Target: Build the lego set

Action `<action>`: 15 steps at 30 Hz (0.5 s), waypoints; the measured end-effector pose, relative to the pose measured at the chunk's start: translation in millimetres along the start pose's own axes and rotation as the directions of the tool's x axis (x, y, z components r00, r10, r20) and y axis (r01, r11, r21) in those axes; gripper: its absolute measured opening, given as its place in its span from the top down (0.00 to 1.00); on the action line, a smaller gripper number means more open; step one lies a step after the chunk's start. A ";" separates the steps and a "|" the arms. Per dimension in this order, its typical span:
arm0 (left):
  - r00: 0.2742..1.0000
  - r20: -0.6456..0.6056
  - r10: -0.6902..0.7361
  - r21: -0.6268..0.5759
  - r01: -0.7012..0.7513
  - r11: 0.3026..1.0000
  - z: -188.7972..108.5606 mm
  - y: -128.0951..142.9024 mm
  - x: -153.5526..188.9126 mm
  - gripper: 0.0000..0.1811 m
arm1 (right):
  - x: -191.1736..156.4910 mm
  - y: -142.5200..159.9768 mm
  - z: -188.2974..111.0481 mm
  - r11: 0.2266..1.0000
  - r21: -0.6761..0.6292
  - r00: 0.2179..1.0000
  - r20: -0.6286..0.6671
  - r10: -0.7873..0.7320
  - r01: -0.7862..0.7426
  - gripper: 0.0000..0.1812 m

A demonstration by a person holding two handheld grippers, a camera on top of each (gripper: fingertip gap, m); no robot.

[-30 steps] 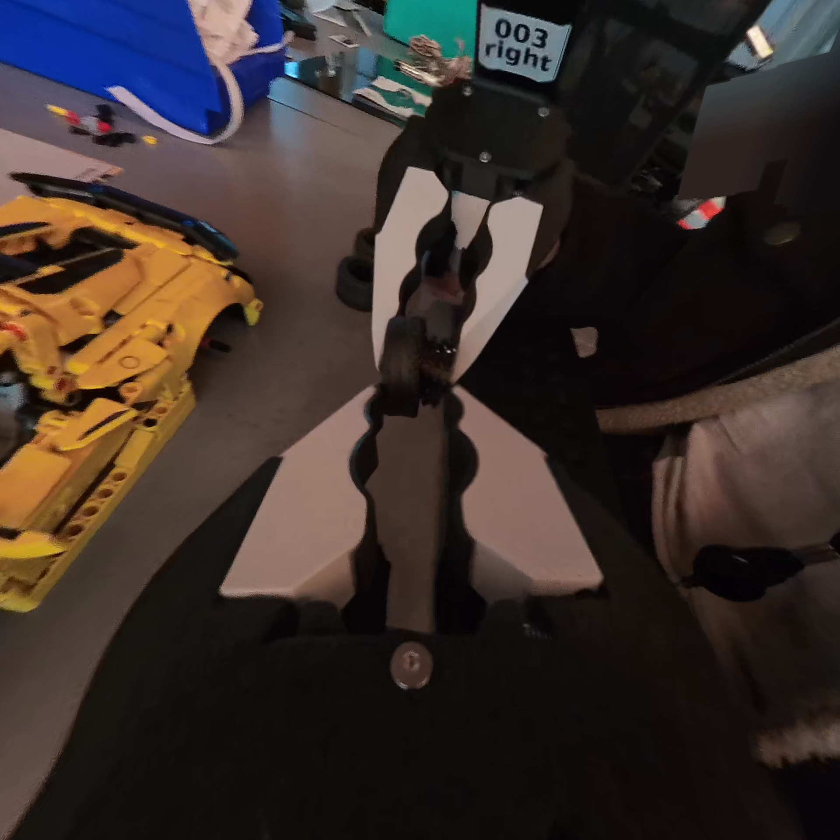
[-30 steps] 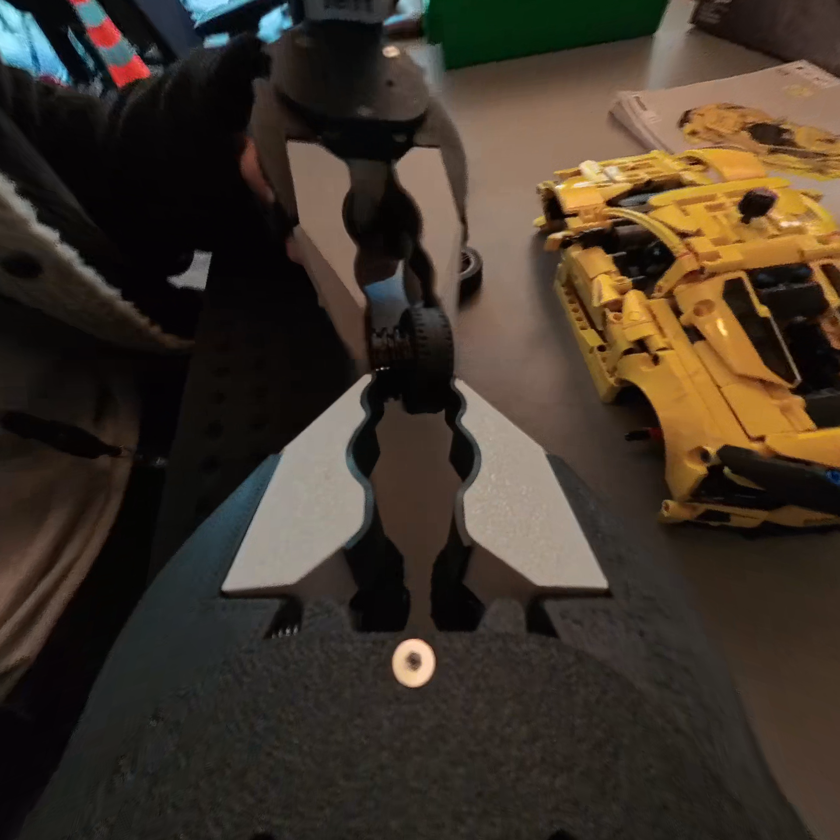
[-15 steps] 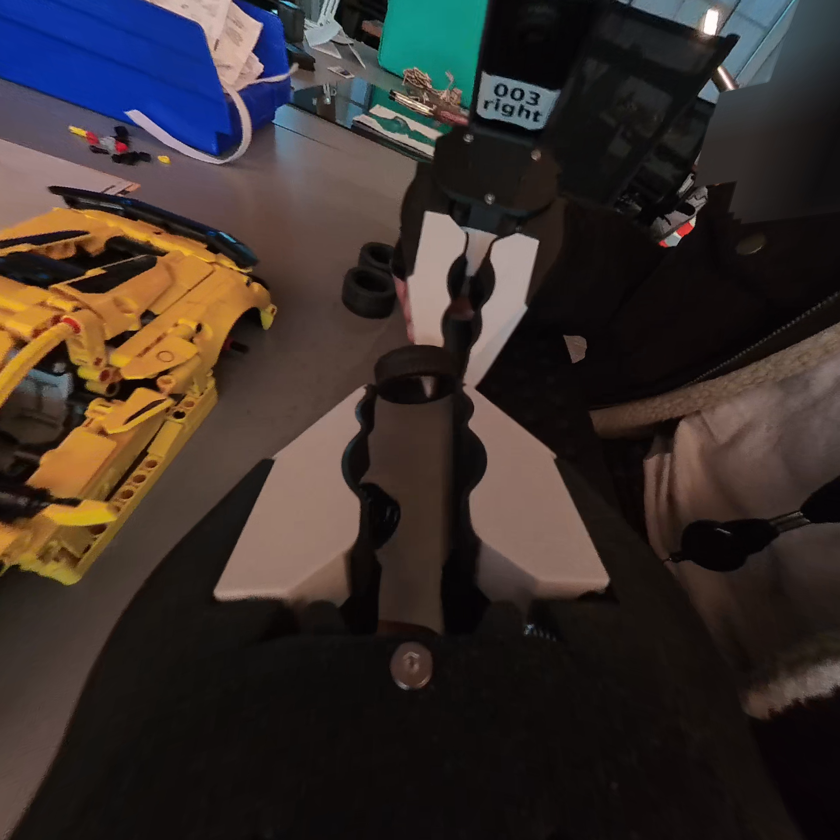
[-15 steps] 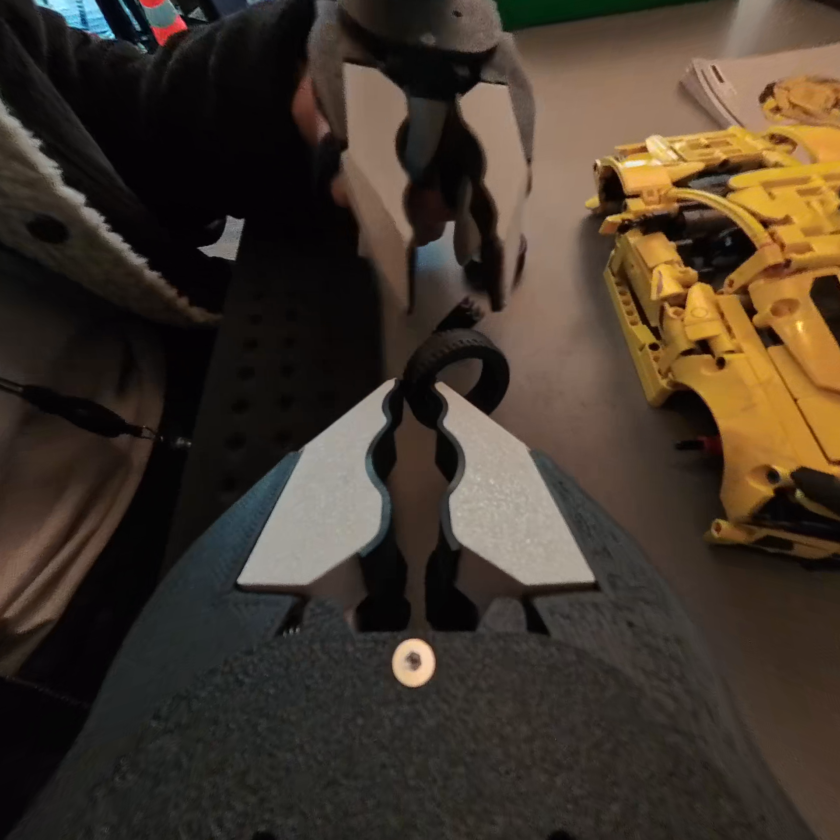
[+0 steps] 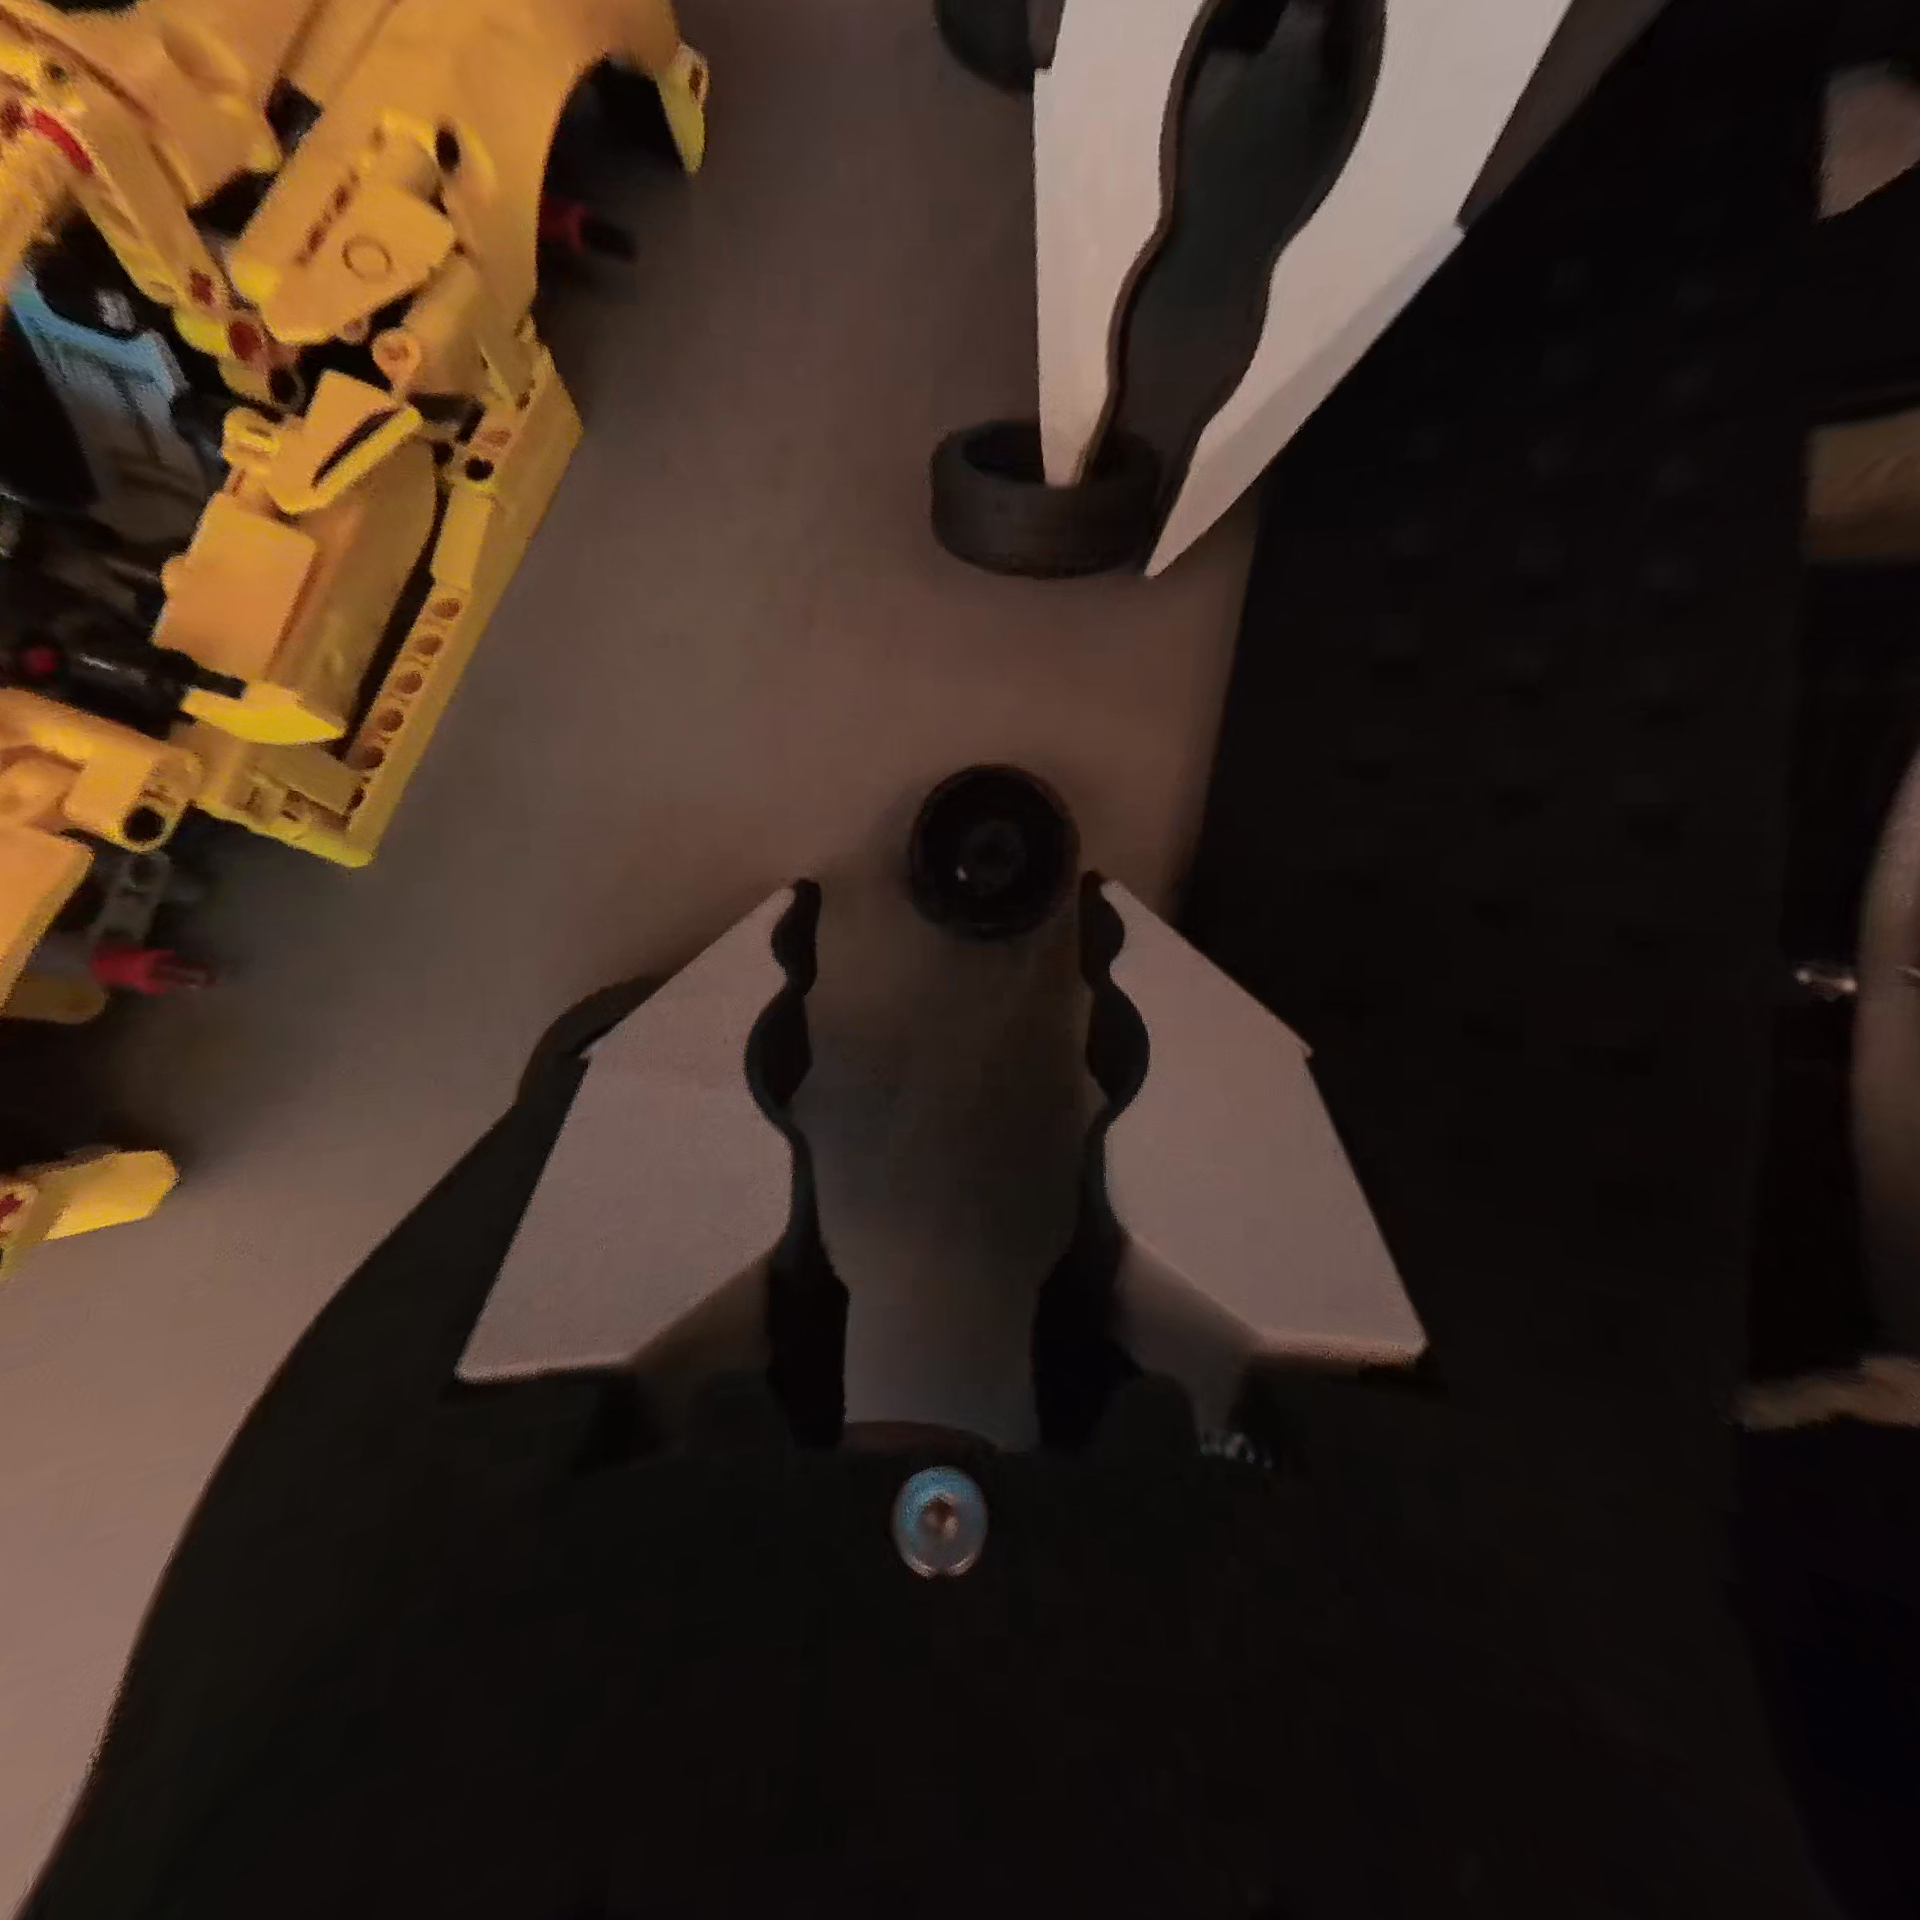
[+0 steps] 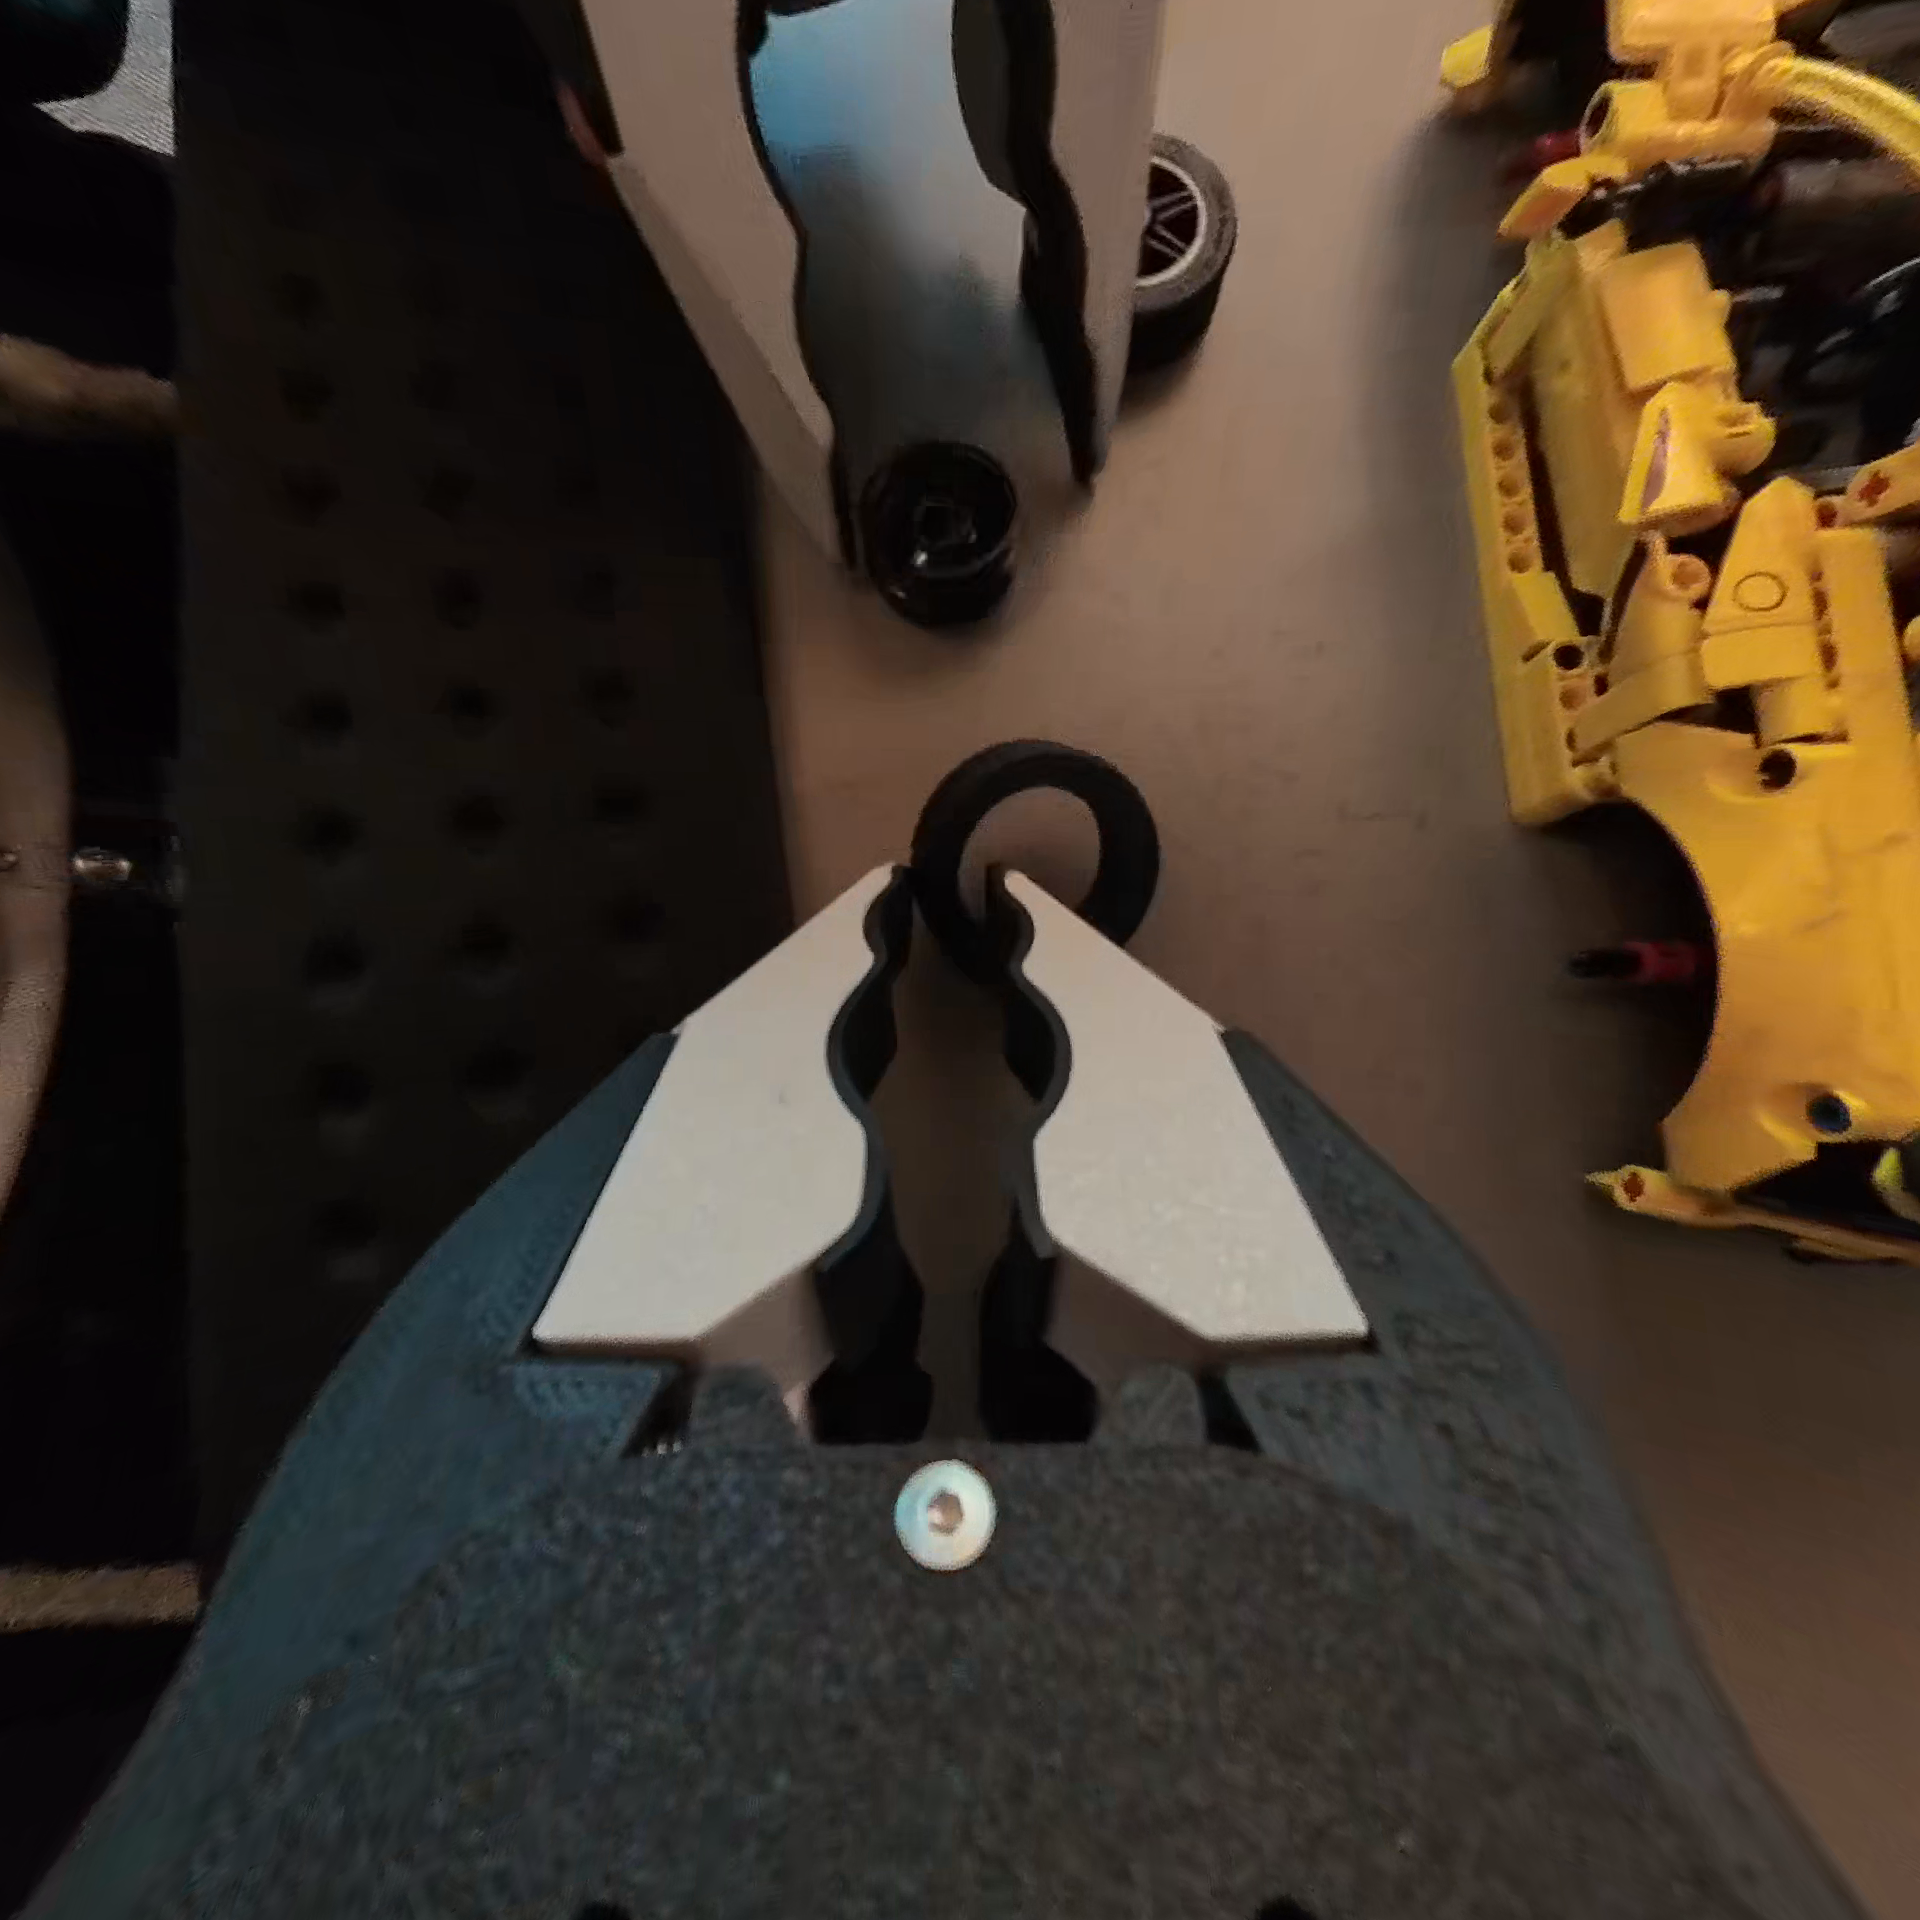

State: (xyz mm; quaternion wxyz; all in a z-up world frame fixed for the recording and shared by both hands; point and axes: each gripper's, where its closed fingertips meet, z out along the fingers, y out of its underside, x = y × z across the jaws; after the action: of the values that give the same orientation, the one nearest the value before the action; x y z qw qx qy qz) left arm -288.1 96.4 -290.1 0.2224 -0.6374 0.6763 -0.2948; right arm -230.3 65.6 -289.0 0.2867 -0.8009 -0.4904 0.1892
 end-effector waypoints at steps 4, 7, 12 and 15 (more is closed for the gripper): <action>0.998 0.010 0.061 0.016 -0.061 0.998 7.1 -5.6 3.4 0.82 | -1.5 -2.1 -6.4 0.999 0.044 1.000 -0.015 -0.002 0.003 0.88; 0.994 0.045 0.099 0.027 -0.101 0.995 7.0 -12.1 1.5 0.82 | 5.4 -7.6 -19.7 0.989 0.145 0.999 -0.037 0.034 -0.028 0.86; 0.942 0.165 0.294 0.239 -0.327 0.914 -3.3 -72.8 18.1 0.82 | 11.0 -45.3 -42.4 0.838 0.404 0.927 0.230 0.296 -0.367 0.83; 0.864 0.278 0.420 0.193 -0.478 0.857 1.2 -83.5 20.5 0.82 | 7.9 -45.5 -40.7 0.800 0.344 0.855 0.368 0.365 -0.491 0.85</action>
State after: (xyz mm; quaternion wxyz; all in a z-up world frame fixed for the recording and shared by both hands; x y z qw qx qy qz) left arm -228.0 74.8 -232.5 0.4409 -0.4561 0.7334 -0.2443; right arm -233.8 77.7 -228.7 0.3305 -0.7733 -0.2770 0.4648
